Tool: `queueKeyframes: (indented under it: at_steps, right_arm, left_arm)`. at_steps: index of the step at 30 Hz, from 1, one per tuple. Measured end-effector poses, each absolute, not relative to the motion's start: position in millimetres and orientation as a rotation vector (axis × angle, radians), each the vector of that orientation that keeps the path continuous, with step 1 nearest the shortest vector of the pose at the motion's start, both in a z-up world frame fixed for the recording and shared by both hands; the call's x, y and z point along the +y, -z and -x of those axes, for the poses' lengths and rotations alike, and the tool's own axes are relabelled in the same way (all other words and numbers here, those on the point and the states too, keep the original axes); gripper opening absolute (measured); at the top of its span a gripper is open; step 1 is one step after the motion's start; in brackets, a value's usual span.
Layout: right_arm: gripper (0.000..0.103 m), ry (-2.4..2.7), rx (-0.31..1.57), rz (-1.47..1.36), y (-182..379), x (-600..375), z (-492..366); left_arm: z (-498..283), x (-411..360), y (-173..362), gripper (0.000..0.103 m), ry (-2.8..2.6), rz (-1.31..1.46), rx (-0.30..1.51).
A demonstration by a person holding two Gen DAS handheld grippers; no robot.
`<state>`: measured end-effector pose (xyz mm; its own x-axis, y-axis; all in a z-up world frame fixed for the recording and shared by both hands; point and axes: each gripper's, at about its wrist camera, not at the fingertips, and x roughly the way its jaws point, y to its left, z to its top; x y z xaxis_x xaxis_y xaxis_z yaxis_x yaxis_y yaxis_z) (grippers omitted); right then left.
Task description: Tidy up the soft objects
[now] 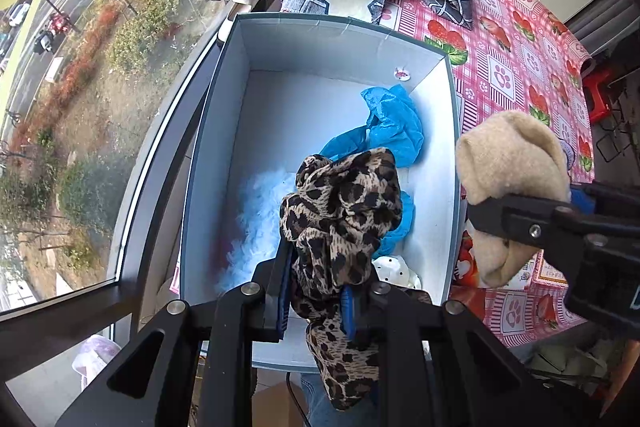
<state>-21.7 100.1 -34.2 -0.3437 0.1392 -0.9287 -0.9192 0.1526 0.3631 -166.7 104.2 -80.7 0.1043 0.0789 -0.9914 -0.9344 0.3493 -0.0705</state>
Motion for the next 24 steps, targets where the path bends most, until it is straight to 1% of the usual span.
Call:
queueKeyframes:
  at_steps: [1,3,4,5,6,7,8,11,12,13,14,15,21,24]
  right_arm:
    - [0.034,-1.378,1.457,0.808,35.3,101.8,23.0]
    - [0.034,-1.387,1.450,0.824,36.8,104.5,26.7]
    - [0.034,-1.396,1.445,0.834,37.1,105.9,29.0]
    - [0.043,-1.406,1.438,0.845,37.1,106.9,31.6]
    - [0.056,-1.409,1.423,0.855,36.2,107.3,33.7]
    - [0.061,-1.413,1.408,0.861,35.1,107.6,35.6]
    - [0.066,-1.416,1.392,0.868,33.6,107.4,37.2]
    - [0.066,-1.410,1.360,0.897,31.8,107.0,39.3]
    - [0.069,-1.403,1.356,0.906,31.6,106.3,39.2]
    - [0.077,-1.397,1.355,0.913,31.6,105.4,39.0]
    - [0.094,-1.391,1.354,0.915,31.3,104.4,38.5]
    - [0.102,-1.390,1.352,0.909,30.3,103.1,37.6]
    - [0.102,-1.383,1.334,0.893,23.5,92.6,33.5]
    - [0.102,-1.369,1.325,0.878,20.1,86.5,30.2]
  left_arm:
    - [166.9,104.3,82.0,0.022,-0.929,0.925,1.222]
    - [168.1,103.5,82.7,0.028,-0.932,0.923,1.215]
    - [168.7,102.2,82.1,0.040,-0.930,0.918,1.210]
    - [168.3,101.4,81.0,0.056,-0.928,0.910,1.202]
    - [168.6,99.9,78.9,0.066,-0.930,0.899,1.194]
    - [168.9,98.9,76.0,0.082,-0.936,0.887,1.177]
    - [169.9,97.5,72.2,0.083,-0.941,0.874,1.156]
    - [169.2,96.2,68.6,0.084,-0.938,0.848,1.153]
    - [168.1,95.5,69.2,0.085,-0.936,0.837,1.168]
    - [167.2,94.7,69.9,0.088,-0.934,0.826,1.182]
    - [166.6,93.1,70.0,0.090,-0.933,0.817,1.192]
    - [166.4,92.1,69.6,0.092,-0.934,0.814,1.192]
    - [168.5,83.8,56.7,0.092,-1.007,0.740,1.203]
    - [173.7,80.5,55.0,0.092,-1.010,0.761,1.204]
